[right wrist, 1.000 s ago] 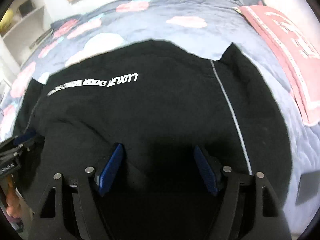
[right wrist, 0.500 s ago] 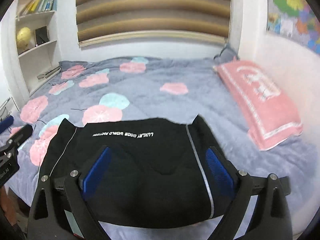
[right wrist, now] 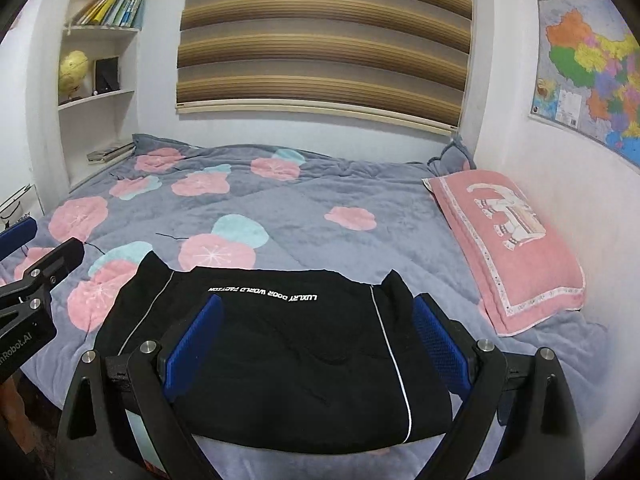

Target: Fold large clothes

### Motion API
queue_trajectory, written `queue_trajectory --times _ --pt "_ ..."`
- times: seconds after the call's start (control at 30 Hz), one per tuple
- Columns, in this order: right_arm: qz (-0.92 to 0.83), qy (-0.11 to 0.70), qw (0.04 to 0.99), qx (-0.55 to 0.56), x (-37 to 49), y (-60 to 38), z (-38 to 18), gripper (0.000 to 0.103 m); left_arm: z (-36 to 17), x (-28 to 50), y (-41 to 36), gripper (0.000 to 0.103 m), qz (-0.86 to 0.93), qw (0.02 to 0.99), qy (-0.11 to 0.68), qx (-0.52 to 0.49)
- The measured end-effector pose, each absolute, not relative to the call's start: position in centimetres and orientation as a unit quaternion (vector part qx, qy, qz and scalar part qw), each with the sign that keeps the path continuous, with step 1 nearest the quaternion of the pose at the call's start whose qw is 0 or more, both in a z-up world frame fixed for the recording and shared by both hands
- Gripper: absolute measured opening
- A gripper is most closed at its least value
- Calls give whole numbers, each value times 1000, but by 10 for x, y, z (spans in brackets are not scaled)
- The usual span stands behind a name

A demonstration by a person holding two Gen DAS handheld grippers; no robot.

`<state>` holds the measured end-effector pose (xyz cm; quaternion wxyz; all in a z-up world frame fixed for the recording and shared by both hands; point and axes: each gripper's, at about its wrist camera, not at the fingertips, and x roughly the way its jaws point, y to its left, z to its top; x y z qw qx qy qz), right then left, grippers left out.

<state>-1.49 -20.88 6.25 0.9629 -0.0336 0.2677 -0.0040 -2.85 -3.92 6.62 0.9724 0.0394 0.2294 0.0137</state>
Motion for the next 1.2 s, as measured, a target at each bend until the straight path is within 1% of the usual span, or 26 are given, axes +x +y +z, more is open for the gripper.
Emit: queue_trajectory --times 0.7,1.2 --pt "3 314 949 -26 2 -208 33 97 45 -16 -39 76 17 963 265 35" --pt "9 326 945 -18 4 -207 27 97 41 -15 -37 76 35 964 263 26"
